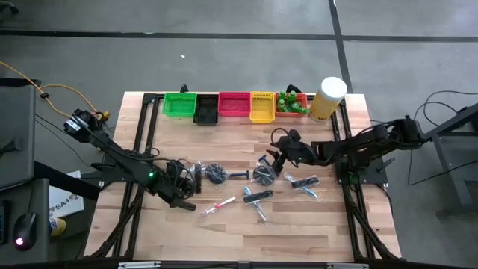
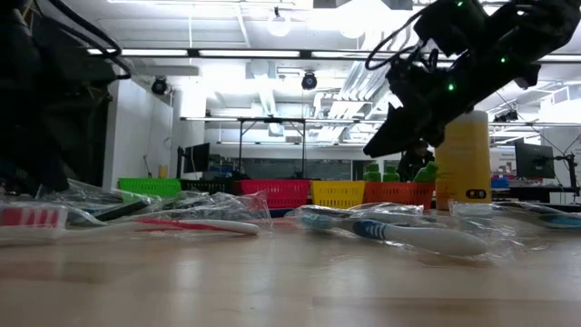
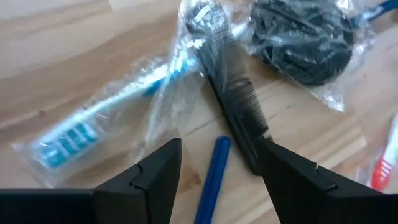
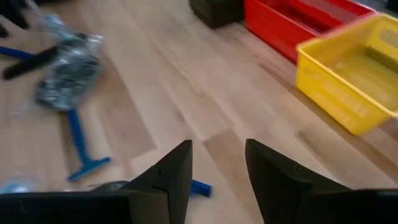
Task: Pick & Place Travel size toiletries
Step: Put the black hair comb into the yellow basket
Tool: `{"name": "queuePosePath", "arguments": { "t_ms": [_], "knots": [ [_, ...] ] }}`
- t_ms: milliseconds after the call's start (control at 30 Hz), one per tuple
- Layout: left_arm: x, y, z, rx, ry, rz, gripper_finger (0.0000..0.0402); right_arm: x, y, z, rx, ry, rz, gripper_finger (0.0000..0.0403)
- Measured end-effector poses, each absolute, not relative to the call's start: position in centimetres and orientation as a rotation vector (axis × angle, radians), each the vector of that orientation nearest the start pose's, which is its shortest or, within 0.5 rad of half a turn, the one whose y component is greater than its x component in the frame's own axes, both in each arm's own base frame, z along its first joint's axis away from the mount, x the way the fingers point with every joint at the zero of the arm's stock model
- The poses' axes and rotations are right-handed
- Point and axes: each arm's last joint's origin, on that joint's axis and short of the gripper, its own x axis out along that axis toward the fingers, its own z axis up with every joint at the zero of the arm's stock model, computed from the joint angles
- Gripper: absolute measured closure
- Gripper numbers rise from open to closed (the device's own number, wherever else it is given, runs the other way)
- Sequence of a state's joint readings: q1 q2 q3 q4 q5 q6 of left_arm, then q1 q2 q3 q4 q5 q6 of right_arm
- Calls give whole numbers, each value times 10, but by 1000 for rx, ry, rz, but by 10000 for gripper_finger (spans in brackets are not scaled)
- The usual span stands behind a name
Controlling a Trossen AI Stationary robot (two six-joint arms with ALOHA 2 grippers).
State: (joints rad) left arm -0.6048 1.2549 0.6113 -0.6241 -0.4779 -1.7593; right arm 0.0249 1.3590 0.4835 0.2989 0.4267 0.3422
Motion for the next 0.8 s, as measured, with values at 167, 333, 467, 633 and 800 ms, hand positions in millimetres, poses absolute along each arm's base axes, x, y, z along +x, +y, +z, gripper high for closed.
{"name": "queuePosePath", "arguments": {
  "t_ms": [167,333,467,633,800],
  "knots": [
    [168,-96,149,-972,786,775,190,249,3,164,175,457,-441,261],
    [165,-89,140,-984,754,801,190,249,7,165,169,447,-435,261],
    [169,-86,140,-986,745,794,190,249,7,165,164,446,-434,261],
    [176,-82,142,-993,731,761,190,249,6,166,146,436,-464,261],
    [178,-79,142,-1003,739,767,190,249,6,166,136,437,-467,261]
  ]
}}
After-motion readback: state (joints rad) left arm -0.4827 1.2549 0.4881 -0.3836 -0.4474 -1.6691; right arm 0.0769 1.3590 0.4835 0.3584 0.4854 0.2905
